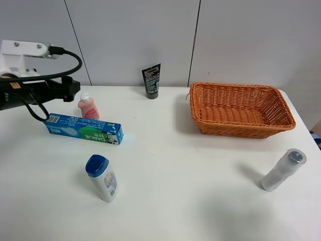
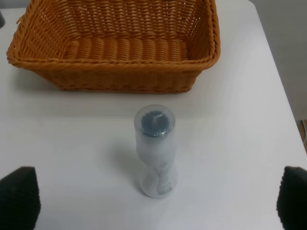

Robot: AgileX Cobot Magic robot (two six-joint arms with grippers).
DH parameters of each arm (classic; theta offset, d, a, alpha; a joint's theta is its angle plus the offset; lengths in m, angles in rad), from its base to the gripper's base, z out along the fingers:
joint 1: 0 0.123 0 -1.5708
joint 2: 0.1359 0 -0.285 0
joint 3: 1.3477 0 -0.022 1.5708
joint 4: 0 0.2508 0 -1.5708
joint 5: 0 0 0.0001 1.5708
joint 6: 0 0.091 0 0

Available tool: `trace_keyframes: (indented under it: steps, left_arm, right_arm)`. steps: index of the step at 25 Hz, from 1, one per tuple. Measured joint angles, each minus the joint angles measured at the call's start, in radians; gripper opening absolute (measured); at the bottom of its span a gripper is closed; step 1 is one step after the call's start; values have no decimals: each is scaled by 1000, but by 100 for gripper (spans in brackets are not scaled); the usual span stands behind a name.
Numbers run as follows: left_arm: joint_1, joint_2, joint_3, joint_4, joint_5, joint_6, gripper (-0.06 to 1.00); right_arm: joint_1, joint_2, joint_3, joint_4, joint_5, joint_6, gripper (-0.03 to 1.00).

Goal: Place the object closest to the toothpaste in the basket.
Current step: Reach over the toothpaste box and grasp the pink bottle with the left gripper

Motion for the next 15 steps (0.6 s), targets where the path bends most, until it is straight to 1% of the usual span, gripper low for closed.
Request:
trace_keyframes:
  steps: [3,9,15]
  left_arm:
    - [-25,79,0,0,-46,-3,100]
    - [-29,211,-1,-7,-131,-8,100]
    - [-29,341,-3,-7,-269,-8,100]
  right_arm:
    - [0,0,0,0,0,0,99]
    - [0,0,0,0,0,0,99]
    - [0,0,0,0,0,0,99]
